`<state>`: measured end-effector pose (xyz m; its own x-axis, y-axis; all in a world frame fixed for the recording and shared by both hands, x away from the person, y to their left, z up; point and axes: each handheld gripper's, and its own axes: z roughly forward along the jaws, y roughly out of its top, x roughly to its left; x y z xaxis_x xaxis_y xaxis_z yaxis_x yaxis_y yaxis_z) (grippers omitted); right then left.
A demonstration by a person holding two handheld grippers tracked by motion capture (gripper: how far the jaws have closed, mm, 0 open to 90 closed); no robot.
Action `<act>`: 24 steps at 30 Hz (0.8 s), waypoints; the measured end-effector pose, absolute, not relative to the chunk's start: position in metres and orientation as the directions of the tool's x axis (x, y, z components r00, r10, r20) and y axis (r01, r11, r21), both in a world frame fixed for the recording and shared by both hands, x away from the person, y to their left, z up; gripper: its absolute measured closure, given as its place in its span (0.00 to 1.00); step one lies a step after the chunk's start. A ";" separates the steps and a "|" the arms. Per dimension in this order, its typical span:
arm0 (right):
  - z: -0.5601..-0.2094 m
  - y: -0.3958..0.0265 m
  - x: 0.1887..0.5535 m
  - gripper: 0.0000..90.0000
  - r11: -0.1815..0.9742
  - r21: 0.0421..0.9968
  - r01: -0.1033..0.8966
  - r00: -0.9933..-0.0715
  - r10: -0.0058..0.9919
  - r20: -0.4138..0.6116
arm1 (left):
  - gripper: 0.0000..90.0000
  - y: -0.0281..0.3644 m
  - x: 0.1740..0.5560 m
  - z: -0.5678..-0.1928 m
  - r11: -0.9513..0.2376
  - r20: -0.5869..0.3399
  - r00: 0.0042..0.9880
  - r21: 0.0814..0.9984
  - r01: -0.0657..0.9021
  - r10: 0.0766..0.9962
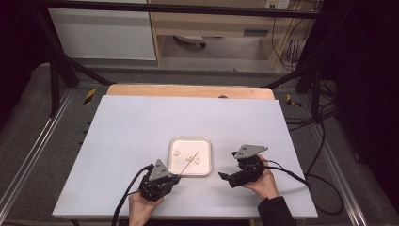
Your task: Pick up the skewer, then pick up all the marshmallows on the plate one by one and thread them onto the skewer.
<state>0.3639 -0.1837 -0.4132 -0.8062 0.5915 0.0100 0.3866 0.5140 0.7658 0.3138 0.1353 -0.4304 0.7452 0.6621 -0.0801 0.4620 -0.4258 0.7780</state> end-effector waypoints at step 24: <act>-0.412 -0.134 0.398 0.02 0.440 0.763 0.473 -0.764 0.636 0.107 | 0.98 0.158 0.309 -0.438 -0.332 -0.124 0.702 0.814 0.476 0.701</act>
<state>0.3979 -0.1339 -0.4121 -0.7644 0.6358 0.1068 0.4729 0.4404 0.7632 0.3089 0.1577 -0.4382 0.7018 0.7015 -0.1239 0.4761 -0.3324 0.8142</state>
